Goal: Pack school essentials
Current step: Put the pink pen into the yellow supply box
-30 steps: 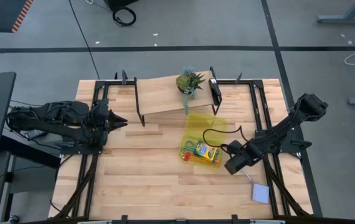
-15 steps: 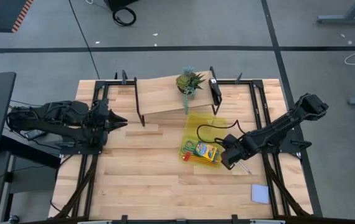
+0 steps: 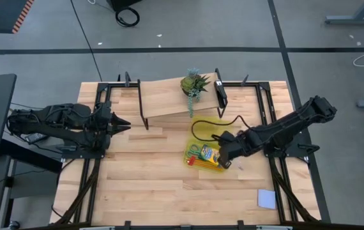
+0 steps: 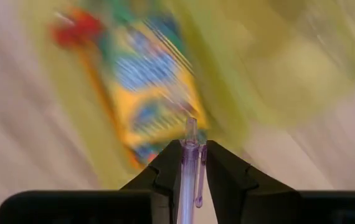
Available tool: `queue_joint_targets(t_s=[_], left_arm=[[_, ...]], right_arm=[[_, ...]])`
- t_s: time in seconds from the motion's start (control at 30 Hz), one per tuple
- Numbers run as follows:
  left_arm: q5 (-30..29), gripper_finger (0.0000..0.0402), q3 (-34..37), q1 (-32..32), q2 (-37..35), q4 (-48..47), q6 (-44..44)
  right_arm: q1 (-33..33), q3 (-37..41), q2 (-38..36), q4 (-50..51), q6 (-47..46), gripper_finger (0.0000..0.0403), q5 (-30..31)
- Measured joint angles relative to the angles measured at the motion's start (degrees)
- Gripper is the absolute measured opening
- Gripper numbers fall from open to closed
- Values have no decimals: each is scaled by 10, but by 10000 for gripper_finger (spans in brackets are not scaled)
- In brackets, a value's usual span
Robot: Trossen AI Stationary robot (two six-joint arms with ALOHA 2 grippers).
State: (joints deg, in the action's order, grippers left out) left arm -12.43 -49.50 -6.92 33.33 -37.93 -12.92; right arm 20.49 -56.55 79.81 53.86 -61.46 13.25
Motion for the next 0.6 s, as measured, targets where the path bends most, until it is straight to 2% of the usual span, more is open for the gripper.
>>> queue_joint_targets(t_s=[0.23, 0.6], left_arm=[[0, 80, 0, 0, 0, 0, 1], [0, 78, 0, 0, 0, 0, 2]], right_arm=[[-17, 0, 0, -180, 123, 74, 18], [-31, 1, 0, -226, 238, 74, 26]])
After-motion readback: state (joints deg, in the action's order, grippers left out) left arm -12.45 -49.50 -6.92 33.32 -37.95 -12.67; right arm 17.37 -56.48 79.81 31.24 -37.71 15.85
